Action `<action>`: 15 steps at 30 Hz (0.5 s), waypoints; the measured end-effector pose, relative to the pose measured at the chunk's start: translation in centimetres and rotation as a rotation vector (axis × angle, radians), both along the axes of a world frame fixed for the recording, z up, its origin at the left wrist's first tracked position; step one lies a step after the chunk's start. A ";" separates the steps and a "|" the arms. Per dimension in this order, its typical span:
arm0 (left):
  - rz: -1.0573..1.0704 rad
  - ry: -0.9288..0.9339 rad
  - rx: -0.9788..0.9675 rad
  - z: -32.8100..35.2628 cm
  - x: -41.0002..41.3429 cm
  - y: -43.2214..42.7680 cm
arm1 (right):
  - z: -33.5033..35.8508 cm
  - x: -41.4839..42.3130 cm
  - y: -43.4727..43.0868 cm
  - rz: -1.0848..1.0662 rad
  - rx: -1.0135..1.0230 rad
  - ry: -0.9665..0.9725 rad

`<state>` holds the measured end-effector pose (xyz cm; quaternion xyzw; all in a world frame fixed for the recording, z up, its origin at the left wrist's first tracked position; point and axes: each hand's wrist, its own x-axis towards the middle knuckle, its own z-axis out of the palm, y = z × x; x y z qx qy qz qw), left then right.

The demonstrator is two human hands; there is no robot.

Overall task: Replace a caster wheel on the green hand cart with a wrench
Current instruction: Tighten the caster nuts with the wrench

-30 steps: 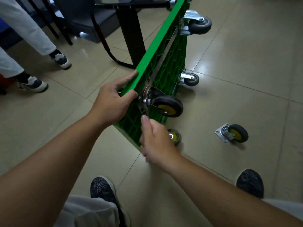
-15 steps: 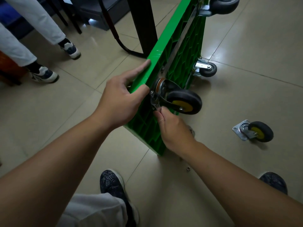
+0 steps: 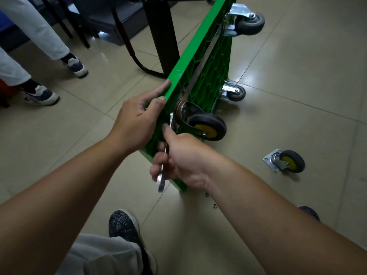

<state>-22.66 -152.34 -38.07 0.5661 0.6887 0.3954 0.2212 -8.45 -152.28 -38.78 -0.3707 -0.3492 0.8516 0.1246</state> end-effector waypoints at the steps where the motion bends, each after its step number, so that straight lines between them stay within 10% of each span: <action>1: -0.004 -0.012 0.000 -0.1 0.0 0.1 | 1.1 0.4 0.4 -0.021 -0.099 0.058; 4: -0.009 -0.012 -0.013 0.0 -0.1 0.1 | 2.3 1.2 0.5 -0.056 -0.162 0.090; 9: -0.007 0.049 -0.006 0.1 0.1 0.1 | -3.0 1.7 -1.6 -0.207 0.787 -0.424; 15: -0.023 0.047 -0.010 0.3 0.0 -0.1 | -6.9 1.9 1.1 -0.084 1.026 -0.515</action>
